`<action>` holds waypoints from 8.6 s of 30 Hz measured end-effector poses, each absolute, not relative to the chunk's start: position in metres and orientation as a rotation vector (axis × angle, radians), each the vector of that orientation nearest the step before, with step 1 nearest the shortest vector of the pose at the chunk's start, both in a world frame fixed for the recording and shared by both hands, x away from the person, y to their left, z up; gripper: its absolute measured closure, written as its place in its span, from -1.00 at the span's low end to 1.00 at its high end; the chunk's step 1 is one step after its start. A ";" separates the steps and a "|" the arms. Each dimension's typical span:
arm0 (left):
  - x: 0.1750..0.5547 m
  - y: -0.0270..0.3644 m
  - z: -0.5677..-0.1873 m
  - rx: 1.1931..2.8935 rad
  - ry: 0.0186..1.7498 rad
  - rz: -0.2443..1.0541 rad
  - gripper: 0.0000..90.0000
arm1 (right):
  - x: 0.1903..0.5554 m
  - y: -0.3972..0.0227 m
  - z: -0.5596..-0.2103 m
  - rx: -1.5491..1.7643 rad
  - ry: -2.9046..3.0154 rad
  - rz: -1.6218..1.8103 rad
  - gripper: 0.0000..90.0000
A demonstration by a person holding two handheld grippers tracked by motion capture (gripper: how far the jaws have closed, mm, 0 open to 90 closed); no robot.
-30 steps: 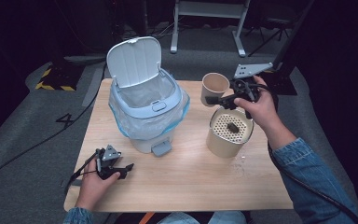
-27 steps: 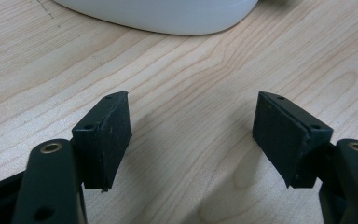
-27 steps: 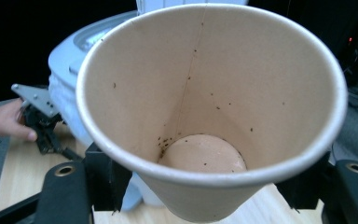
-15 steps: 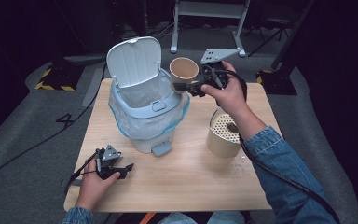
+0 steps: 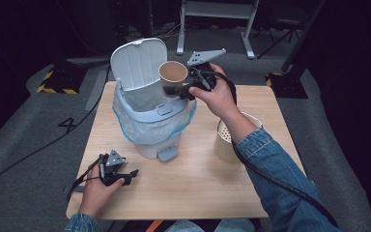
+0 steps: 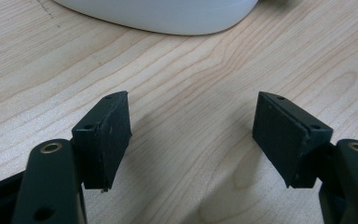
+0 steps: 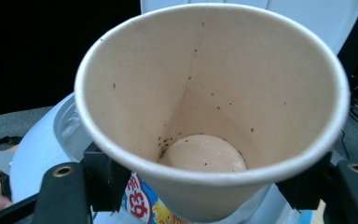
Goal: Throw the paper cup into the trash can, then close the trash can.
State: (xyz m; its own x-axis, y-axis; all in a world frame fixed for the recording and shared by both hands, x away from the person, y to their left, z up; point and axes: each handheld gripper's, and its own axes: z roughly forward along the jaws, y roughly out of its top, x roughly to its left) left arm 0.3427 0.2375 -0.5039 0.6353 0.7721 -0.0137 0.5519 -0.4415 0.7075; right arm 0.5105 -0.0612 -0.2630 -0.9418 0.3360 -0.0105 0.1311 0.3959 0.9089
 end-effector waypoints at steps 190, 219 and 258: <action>0.378 0.263 -0.299 1.826 0.926 0.565 -0.21 | 0.381 -0.366 -0.504 1.036 2.396 1.054 -0.66; 0.447 0.249 -0.255 1.782 0.955 0.624 -0.23 | 0.381 -0.366 -0.504 1.036 2.396 1.054 -0.66; 0.417 0.178 -0.258 1.930 0.692 0.380 -0.12 | 0.381 -0.366 -0.504 1.037 2.396 1.056 -0.66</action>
State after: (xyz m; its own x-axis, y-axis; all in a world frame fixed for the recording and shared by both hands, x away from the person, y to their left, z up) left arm 0.4171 0.1784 -0.2585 0.7863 0.6167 -0.0374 0.2995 -0.3275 0.8961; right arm 0.3808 -0.3659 -0.5044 -0.6834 0.7300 -0.0034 0.4902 0.4623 0.7389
